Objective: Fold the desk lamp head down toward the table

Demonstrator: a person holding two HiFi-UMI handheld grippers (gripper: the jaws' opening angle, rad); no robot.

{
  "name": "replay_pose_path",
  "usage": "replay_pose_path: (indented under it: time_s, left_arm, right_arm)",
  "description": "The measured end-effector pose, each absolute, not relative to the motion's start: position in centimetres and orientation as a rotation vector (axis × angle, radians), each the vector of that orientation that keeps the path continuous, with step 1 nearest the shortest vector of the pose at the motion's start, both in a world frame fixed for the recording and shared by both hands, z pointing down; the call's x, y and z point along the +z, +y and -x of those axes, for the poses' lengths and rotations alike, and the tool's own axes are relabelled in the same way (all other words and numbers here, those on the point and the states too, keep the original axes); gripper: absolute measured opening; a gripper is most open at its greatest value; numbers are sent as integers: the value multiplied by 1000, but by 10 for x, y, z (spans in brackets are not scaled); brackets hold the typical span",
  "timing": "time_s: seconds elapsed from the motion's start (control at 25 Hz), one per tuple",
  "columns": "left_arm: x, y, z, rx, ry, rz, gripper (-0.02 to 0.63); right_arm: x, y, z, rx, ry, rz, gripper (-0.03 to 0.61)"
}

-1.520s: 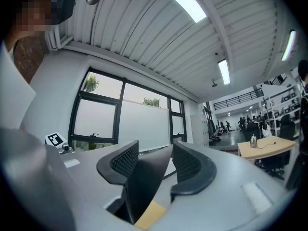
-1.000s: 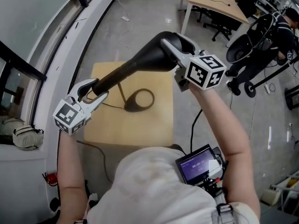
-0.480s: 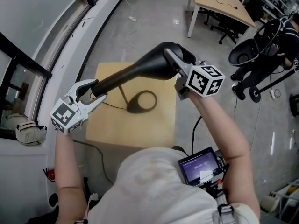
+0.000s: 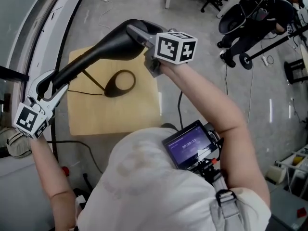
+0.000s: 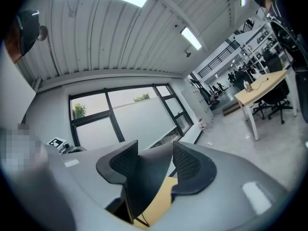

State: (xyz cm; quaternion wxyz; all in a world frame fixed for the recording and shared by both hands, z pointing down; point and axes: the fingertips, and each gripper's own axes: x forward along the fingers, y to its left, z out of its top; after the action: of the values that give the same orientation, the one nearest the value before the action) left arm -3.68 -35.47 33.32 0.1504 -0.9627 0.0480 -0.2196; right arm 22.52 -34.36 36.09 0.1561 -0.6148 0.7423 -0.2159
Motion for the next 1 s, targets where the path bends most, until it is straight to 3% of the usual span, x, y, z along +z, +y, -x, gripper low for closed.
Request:
replay_pose_path:
  time_s: [1.0]
  left_arm:
    - [321,-339,37,-740,165,2690,232]
  right_arm:
    - [408,-335,-212,-781,2046,1547,241]
